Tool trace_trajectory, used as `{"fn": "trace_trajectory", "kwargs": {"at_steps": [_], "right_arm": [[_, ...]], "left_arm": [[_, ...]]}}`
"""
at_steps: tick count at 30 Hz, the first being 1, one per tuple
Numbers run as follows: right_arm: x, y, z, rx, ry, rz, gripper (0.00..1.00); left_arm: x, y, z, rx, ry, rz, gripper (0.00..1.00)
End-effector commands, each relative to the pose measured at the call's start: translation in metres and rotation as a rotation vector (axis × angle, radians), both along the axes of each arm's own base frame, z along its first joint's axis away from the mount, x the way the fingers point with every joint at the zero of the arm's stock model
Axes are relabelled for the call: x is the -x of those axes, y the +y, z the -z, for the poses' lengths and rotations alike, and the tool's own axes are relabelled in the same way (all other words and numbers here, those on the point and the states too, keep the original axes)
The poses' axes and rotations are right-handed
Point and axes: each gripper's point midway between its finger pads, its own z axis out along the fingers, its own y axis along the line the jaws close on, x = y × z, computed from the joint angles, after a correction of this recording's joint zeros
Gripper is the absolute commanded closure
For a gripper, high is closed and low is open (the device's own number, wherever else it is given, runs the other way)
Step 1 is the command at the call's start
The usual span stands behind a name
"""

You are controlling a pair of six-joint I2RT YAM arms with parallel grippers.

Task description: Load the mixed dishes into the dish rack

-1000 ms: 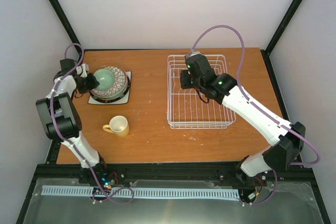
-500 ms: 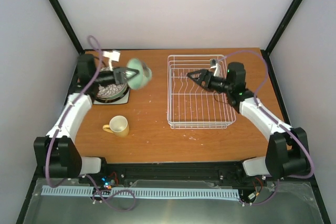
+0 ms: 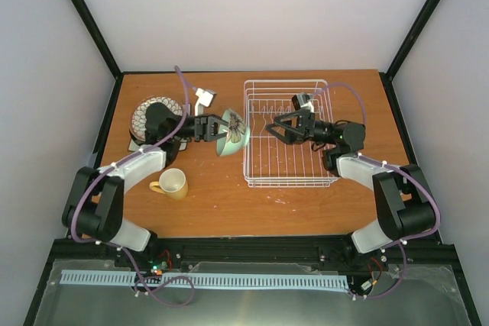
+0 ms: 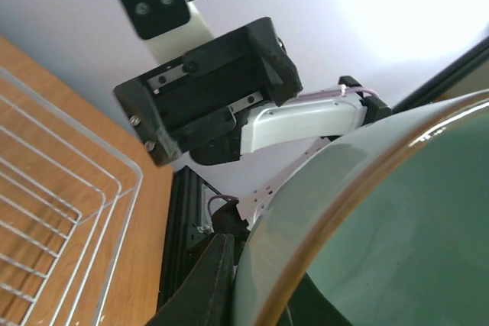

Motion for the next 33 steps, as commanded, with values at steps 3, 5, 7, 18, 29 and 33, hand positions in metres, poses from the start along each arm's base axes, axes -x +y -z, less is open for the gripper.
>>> {"fn": "trace_trajectory", "kwargs": {"at_steps": [3, 5, 7, 18, 29, 33], "right_arm": [[0.029, 0.002, -0.006, -0.03, -0.034, -0.096, 0.17], [0.03, 0.003, -0.008, -0.032, -0.036, -0.1, 0.17], [0.031, 0.005, -0.009, -0.032, -0.027, -0.112, 0.17], [0.035, 0.019, 0.005, -0.012, 0.008, -0.163, 0.21], [0.022, 0.023, -0.005, -0.038, -0.007, -0.146, 0.36], [0.021, 0.024, -0.005, -0.038, -0.01, -0.148, 0.45]], "left_arm": [[0.011, -0.022, -0.032, 0.143, -0.129, 0.103, 0.99], [0.008, -0.024, -0.033, 0.176, -0.119, 0.111, 0.99], [0.005, -0.028, -0.03, 0.193, -0.103, 0.123, 0.99], [-0.007, -0.051, -0.027, 0.211, -0.096, 0.164, 0.99], [-0.005, -0.055, -0.012, 0.208, -0.056, 0.162, 0.99], [-0.006, -0.057, -0.008, 0.206, -0.044, 0.159, 0.99]]}}
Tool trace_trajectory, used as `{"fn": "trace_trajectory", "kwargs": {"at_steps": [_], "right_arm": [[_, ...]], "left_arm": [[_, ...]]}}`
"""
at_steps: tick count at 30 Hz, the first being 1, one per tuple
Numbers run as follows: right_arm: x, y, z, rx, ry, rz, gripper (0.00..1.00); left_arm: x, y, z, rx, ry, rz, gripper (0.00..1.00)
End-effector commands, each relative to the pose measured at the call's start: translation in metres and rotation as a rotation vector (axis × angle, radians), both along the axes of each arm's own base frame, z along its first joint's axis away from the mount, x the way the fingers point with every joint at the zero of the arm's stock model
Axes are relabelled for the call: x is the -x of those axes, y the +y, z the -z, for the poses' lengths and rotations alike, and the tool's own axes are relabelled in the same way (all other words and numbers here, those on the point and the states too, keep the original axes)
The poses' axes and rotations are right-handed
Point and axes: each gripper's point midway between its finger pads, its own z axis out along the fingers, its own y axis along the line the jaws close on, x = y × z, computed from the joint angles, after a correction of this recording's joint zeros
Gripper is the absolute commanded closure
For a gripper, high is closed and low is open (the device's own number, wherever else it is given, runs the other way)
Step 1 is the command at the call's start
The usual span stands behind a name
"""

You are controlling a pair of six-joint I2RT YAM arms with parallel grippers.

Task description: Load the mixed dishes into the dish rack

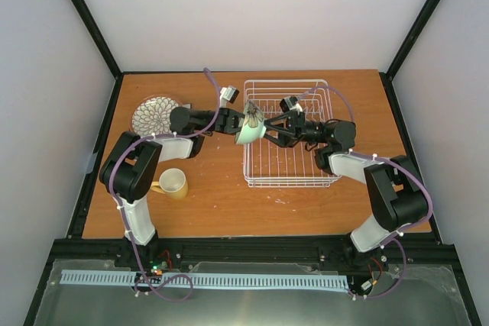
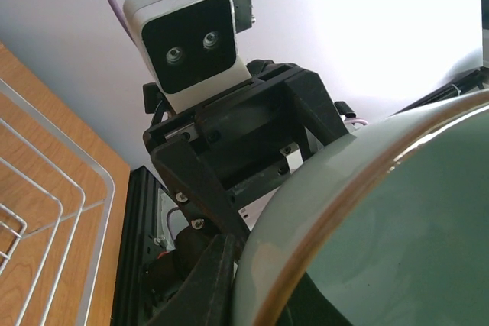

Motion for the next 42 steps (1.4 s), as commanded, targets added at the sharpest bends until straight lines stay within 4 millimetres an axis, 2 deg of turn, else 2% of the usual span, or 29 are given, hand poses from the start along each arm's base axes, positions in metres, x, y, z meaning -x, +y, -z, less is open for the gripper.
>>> {"fn": "trace_trajectory", "kwargs": {"at_steps": [1, 5, 7, 9, 10, 13, 19, 24, 27, 32, 33, 35, 38, 39, 40, 41, 42], "right_arm": [[0.012, 0.001, -0.021, -0.072, -0.176, -0.01, 0.48], [0.012, 0.004, -0.021, -0.074, -0.176, -0.017, 0.63], [0.012, 0.006, -0.022, -0.076, -0.18, -0.023, 0.77], [0.012, 0.007, -0.023, -0.077, -0.182, -0.027, 0.95], [0.012, 0.007, -0.023, -0.08, -0.183, -0.025, 0.97], [0.012, 0.007, -0.025, -0.084, -0.191, -0.02, 0.97], [0.008, 0.005, -0.017, -0.085, -0.165, 0.007, 0.97], [0.004, 0.002, -0.009, -0.082, -0.144, 0.029, 0.97], [0.001, -0.001, -0.007, -0.08, -0.138, 0.043, 0.97], [-0.001, -0.009, -0.005, -0.073, -0.136, 0.065, 0.97], [-0.001, -0.012, -0.005, -0.069, -0.139, 0.07, 0.97], [-0.001, -0.019, -0.003, -0.052, -0.144, 0.091, 0.97], [-0.002, -0.031, 0.004, 0.012, -0.184, 0.137, 0.97], [0.0, -0.034, 0.002, 0.04, -0.211, 0.155, 0.97], [-0.002, -0.037, 0.005, 0.079, -0.224, 0.175, 0.97], [-0.005, -0.037, 0.01, 0.131, -0.254, 0.196, 0.97], [-0.009, -0.038, 0.033, 0.245, -0.147, 0.203, 0.97]], "left_arm": [[0.024, 0.002, -0.031, 0.147, -0.236, -0.004, 0.99], [0.022, -0.002, -0.028, 0.146, -0.23, 0.004, 0.99], [0.021, -0.004, -0.026, 0.145, -0.223, 0.007, 0.99], [0.019, -0.007, -0.023, 0.142, -0.215, 0.009, 0.99], [0.019, -0.008, -0.022, 0.141, -0.212, 0.01, 0.99], [0.018, -0.008, -0.018, 0.138, -0.201, 0.009, 0.97], [0.017, -0.009, -0.011, 0.118, -0.174, 0.008, 0.82], [0.014, -0.011, -0.007, 0.097, -0.164, 0.004, 0.57], [0.011, -0.013, -0.005, 0.082, -0.157, 0.006, 0.54], [0.003, -0.013, 0.001, 0.033, -0.164, 0.001, 0.41], [-0.002, -0.011, 0.003, 0.011, -0.158, -0.01, 0.36], [-0.017, -0.004, 0.006, -0.032, -0.178, -0.06, 0.33], [-0.052, 0.009, 0.01, -0.154, -0.2, -0.194, 0.3], [-0.069, 0.012, 0.013, -0.237, -0.191, -0.262, 0.29], [-0.076, 0.016, 0.012, -0.268, -0.25, -0.294, 0.27], [-0.082, 0.02, 0.016, -0.324, -0.236, -0.319, 0.26], [-0.092, 0.024, 0.01, -0.347, -0.266, -0.355, 0.26]]}}
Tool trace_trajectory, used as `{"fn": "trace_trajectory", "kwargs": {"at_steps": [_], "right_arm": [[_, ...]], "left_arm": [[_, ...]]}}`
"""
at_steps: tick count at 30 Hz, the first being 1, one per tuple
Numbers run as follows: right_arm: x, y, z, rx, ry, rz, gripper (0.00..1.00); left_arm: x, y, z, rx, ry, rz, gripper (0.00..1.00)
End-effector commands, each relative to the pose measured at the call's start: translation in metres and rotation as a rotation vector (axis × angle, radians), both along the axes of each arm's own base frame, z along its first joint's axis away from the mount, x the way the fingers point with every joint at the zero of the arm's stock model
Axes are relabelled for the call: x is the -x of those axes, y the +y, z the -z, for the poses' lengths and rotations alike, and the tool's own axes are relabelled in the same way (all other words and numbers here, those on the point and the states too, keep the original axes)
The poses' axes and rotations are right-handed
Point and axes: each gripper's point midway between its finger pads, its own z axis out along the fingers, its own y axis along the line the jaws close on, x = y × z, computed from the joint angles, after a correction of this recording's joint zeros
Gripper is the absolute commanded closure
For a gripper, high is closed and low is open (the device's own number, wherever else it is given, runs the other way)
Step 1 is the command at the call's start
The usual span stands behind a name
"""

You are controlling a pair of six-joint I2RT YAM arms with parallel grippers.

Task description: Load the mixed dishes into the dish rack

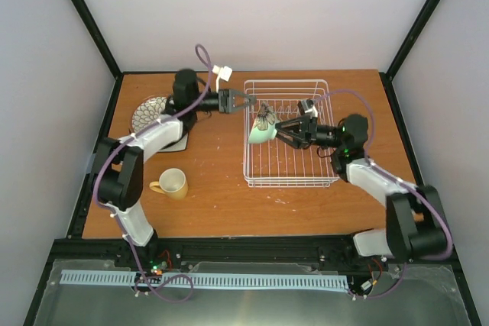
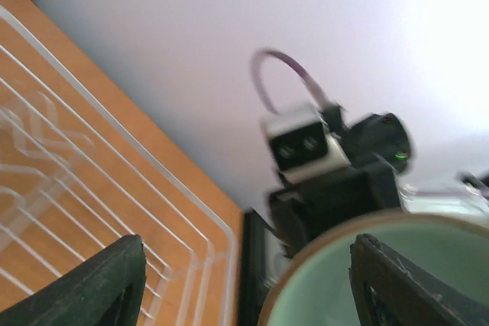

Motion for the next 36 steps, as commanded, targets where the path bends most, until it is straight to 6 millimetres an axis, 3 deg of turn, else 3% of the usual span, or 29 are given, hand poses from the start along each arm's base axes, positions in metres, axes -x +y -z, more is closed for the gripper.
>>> {"fn": "trace_trajectory", "kwargs": {"at_steps": [1, 4, 8, 11, 15, 25, 30, 36], "right_arm": [[-0.001, -0.009, 0.016, 0.268, -0.128, 0.087, 0.97], [-0.009, -0.027, 0.015, 0.438, -0.19, 0.148, 0.97], [-0.022, -0.057, 0.029, 0.731, -0.183, 0.258, 0.97], [-0.031, -0.088, 0.057, 0.996, -0.097, 0.306, 0.97], [-0.04, -0.121, 0.083, 1.245, -0.021, 0.339, 0.97], [-0.049, -0.161, 0.127, 1.579, 0.123, 0.333, 0.97], [-0.047, -0.157, 0.143, 1.647, 0.126, 0.301, 0.97], [-0.045, -0.147, 0.171, 1.702, 0.131, 0.248, 0.97]], "left_arm": [[-0.036, 0.027, 0.0, -0.222, -0.13, -0.181, 0.25], [-0.061, 0.053, 0.0, -0.306, -0.141, -0.326, 0.22], [-0.092, 0.102, 0.013, -0.639, -0.185, -0.597, 0.21], [-0.095, 0.144, 0.017, -0.88, -0.214, -0.727, 0.22], [-0.077, 0.183, 0.019, -1.091, -0.211, -0.8, 0.22], [-0.014, 0.225, 0.028, -1.345, -0.239, -0.812, 0.28], [0.011, 0.239, 0.038, -1.426, -0.28, -0.796, 0.27], [0.031, 0.238, 0.05, -1.437, -0.307, -0.746, 0.26]]}}
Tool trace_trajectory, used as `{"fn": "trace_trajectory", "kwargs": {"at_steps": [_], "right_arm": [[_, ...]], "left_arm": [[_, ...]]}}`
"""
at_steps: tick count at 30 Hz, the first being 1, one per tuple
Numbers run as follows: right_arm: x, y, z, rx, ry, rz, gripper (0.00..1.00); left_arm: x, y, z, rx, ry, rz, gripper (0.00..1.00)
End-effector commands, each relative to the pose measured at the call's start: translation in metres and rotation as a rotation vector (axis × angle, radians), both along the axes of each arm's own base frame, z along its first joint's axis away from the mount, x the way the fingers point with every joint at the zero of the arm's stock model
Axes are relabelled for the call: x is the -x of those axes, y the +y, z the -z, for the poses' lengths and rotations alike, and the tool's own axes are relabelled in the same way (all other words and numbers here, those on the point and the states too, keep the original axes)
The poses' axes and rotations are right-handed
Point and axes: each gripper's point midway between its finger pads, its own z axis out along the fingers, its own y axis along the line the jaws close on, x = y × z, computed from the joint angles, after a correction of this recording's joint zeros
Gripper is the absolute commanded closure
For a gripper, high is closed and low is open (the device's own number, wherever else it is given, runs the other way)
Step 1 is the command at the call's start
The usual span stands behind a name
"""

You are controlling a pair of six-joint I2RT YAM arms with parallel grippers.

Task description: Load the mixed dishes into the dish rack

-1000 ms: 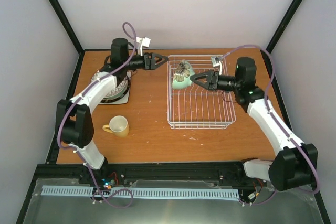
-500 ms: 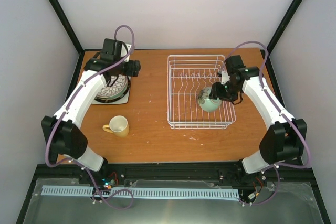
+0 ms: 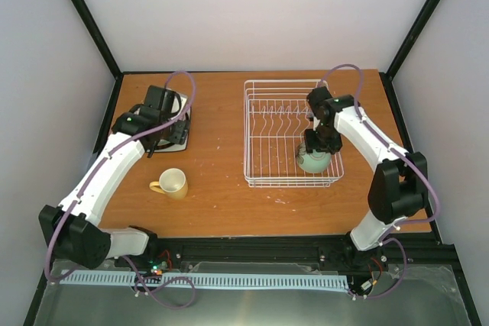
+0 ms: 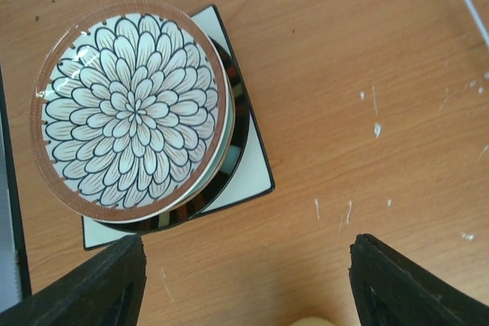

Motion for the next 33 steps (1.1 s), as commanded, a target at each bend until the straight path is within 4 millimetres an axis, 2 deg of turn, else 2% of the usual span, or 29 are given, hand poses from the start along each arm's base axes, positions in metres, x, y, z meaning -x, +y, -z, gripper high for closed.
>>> {"fn": "trace_trajectory", "kwargs": {"at_steps": [1, 7, 14, 15, 16, 17, 20, 24, 30, 33], "right_arm": [[-0.003, 0.004, 0.015, 0.052, 0.004, -0.007, 0.97], [-0.004, 0.013, 0.035, 0.044, 0.035, -0.033, 0.97], [-0.002, 0.013, 0.052, 0.047, 0.065, -0.036, 0.97], [-0.002, 0.014, 0.052, 0.046, 0.066, -0.035, 0.93], [-0.002, 0.014, 0.052, 0.046, 0.066, -0.033, 0.83], [-0.003, 0.014, 0.05, 0.044, 0.058, -0.032, 0.7], [-0.006, 0.015, 0.043, 0.035, 0.026, -0.03, 0.39], [-0.014, 0.021, 0.028, -0.006, -0.03, -0.036, 0.18], [-0.018, 0.022, 0.015, -0.011, -0.062, -0.045, 0.12], [-0.019, 0.021, 0.001, -0.015, -0.097, -0.045, 0.12]], "left_arm": [[0.015, 0.007, 0.002, -0.077, -0.001, 0.037, 0.25], [0.037, 0.01, 0.028, -0.108, 0.055, 0.097, 0.24], [0.055, 0.027, 0.038, -0.177, 0.107, 0.066, 0.24], [0.058, 0.03, 0.04, -0.187, 0.114, 0.068, 0.24], [0.061, 0.031, 0.042, -0.195, 0.12, 0.069, 0.24], [0.063, 0.034, 0.043, -0.203, 0.125, 0.066, 0.24], [0.072, 0.039, 0.045, -0.221, 0.141, 0.065, 0.24], [0.086, 0.04, 0.044, -0.213, 0.159, 0.088, 0.24], [0.099, 0.023, 0.017, -0.134, 0.06, 0.216, 0.24], [0.107, 0.02, 0.006, -0.115, 0.03, 0.262, 0.26]]}}
